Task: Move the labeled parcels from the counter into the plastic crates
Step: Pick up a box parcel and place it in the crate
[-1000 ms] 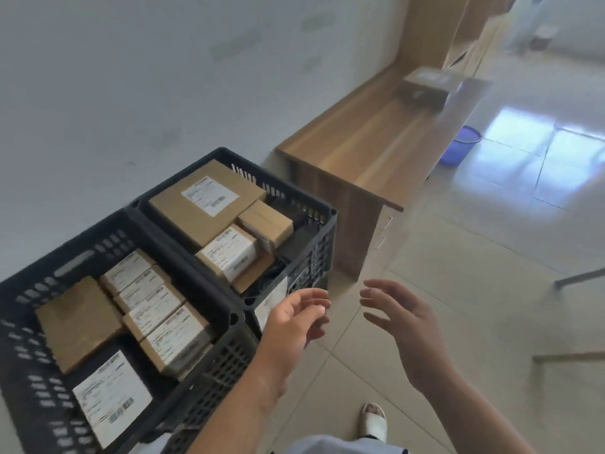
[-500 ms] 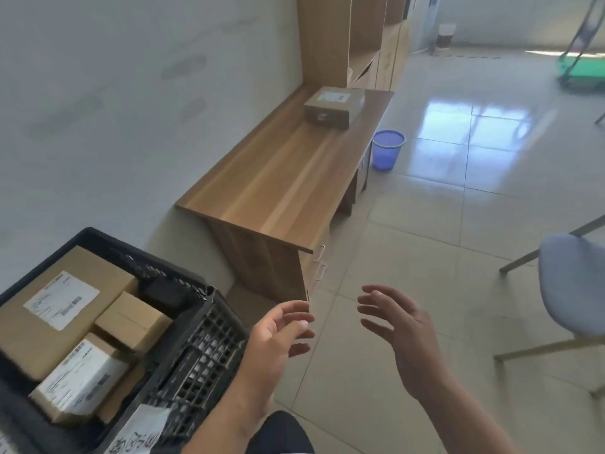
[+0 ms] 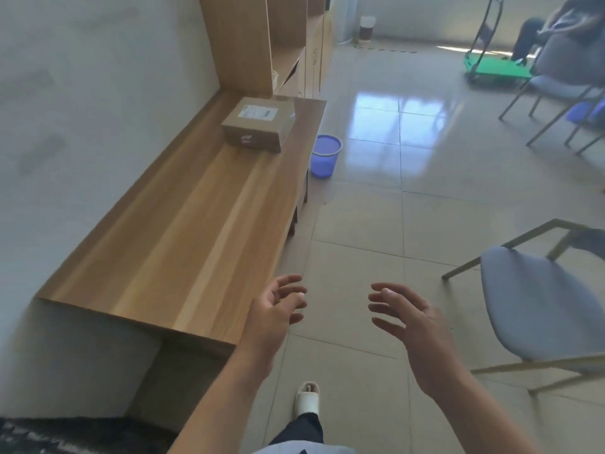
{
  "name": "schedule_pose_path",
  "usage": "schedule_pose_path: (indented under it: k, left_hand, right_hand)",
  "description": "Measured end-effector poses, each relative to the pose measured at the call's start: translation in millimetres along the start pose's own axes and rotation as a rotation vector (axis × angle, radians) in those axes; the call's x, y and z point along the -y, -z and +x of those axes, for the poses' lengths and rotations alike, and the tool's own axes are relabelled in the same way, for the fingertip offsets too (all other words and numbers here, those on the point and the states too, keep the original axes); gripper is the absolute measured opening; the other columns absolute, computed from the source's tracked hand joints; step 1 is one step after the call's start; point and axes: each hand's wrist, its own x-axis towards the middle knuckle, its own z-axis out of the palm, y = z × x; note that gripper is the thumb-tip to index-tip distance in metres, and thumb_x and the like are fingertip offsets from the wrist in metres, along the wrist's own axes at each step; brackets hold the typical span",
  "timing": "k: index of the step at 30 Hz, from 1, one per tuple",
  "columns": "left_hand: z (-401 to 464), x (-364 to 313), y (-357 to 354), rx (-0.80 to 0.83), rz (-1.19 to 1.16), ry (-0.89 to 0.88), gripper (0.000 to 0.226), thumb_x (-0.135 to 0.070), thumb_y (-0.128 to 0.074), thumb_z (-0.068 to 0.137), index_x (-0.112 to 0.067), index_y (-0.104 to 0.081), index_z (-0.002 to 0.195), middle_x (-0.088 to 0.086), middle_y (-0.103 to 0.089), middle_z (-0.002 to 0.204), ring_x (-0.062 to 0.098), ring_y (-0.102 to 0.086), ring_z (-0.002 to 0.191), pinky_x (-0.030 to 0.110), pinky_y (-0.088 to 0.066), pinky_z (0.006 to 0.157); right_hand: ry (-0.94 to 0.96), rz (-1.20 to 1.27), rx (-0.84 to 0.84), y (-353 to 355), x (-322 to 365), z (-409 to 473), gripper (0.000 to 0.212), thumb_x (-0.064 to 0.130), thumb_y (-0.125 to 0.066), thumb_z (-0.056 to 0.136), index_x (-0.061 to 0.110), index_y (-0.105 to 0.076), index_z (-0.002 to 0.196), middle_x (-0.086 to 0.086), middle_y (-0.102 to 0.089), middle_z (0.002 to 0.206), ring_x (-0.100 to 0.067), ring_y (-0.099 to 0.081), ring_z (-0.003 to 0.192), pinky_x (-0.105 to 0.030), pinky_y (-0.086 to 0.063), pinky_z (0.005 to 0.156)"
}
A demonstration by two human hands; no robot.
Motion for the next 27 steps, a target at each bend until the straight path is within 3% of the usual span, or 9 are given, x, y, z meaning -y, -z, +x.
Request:
schedule_pose_path:
  k: [4,8,11,19,27]
  left_hand:
    - [79,-42,-25,0.060,-0.011,-0.009,0.027,-0.006,-0.068,0.091,-0.021,-0.072,0.113,0.003,-0.075,0.107,0.015,-0.069,0.090,0.030,-0.057,0.079]
    - [139,-65,-46,0.106,0.008,0.022,0.035,-0.019,-0.073,0.078,-0.024,-0.073,0.112,-0.004,-0.077,0.100,0.009,-0.071,0.086,0.024,-0.058,0.074]
    - [183,-71,-54,0.108,0.032,0.044,0.028,-0.009,-0.072,0.089,-0.024,-0.073,0.112,-0.006,-0.078,0.100,0.008,-0.072,0.086,0.023,-0.059,0.073]
    - [309,-97,-64,-0.065,0.043,0.073,0.028,-0.008,-0.070,0.091,-0.022,-0.072,0.115,0.002,-0.075,0.108,0.018,-0.071,0.095,0.028,-0.056,0.075]
    - [435,-162,-77,-0.274,0.007,0.102,0.028,-0.014,-0.072,0.090,-0.025,-0.070,0.116,0.003,-0.074,0.109,0.013,-0.071,0.089,0.029,-0.055,0.074]
  right_hand:
    - [0.020,0.024,-0.063,-5,31,58,0.025,0.016,-0.061,0.101,0.024,-0.083,0.093,-0.007,-0.078,0.097,-0.020,-0.074,0.094,-0.041,-0.058,0.090]
    - [0.002,0.061,-0.137,-1,47,108,0.024,0.018,-0.061,0.101,0.024,-0.083,0.094,-0.007,-0.079,0.098,-0.021,-0.076,0.095,-0.039,-0.059,0.086]
    - [-0.012,0.073,-0.158,-3,59,155,0.025,0.018,-0.061,0.102,0.024,-0.084,0.093,-0.006,-0.079,0.098,-0.020,-0.076,0.095,-0.038,-0.058,0.084]
    - [-0.053,0.073,-0.010,-33,96,326,0.026,0.017,-0.060,0.102,0.022,-0.084,0.092,-0.005,-0.079,0.095,-0.018,-0.076,0.092,-0.034,-0.057,0.082]
    - [-0.132,0.074,0.140,-66,160,502,0.027,0.016,-0.060,0.102,0.018,-0.084,0.090,-0.005,-0.079,0.093,-0.018,-0.074,0.090,-0.036,-0.056,0.083]
